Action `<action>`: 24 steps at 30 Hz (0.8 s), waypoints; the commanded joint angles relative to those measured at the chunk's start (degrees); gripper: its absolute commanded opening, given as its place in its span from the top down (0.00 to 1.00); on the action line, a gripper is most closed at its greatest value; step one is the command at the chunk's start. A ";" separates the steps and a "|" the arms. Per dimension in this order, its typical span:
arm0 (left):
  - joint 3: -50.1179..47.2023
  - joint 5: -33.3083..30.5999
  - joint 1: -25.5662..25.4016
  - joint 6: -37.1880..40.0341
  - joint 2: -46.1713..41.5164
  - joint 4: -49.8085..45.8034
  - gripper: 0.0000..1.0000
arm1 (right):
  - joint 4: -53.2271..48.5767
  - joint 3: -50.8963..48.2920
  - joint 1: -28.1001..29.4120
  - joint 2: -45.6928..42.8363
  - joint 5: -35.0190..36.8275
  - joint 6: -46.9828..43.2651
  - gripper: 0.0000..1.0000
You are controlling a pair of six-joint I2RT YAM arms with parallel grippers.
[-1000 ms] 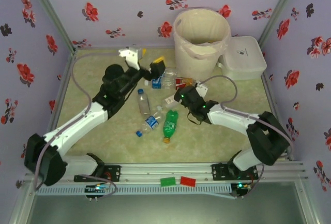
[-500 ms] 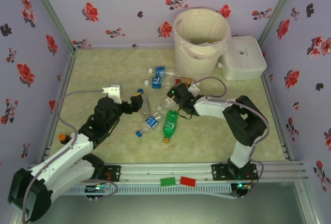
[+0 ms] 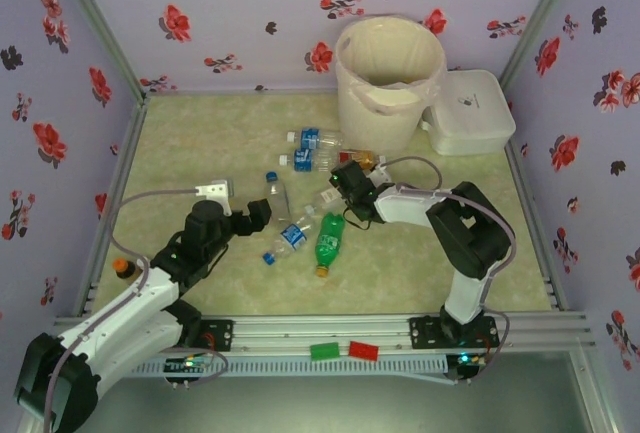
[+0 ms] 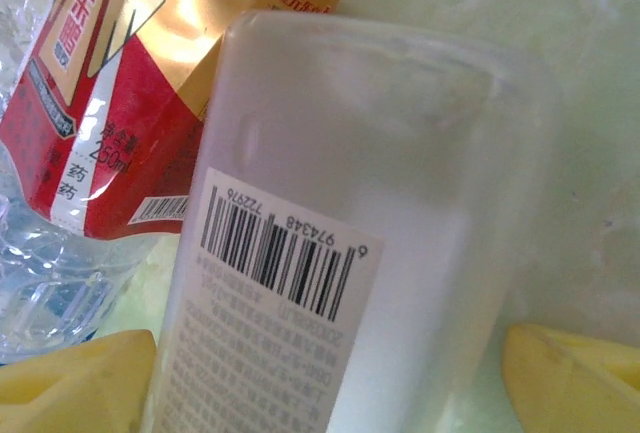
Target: Put the plastic bottles in the bin
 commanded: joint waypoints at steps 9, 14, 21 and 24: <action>0.49 -0.83 0.56 -1.00 -0.57 -1.36 0.00 | 10.56 -4.23 -3.46 6.39 -1.78 6.52 0.22; 0.74 -0.82 0.54 -1.36 -0.71 -2.16 0.00 | 13.68 -7.18 -5.07 5.28 -1.95 7.22 0.31; 0.48 -0.83 0.56 -2.29 -0.82 -2.84 0.00 | 19.65 -12.06 -6.55 3.61 -1.38 8.00 0.42; 0.76 -0.83 0.56 -2.57 -0.43 -2.60 0.00 | 26.07 -14.11 -6.96 3.93 -1.64 9.53 0.47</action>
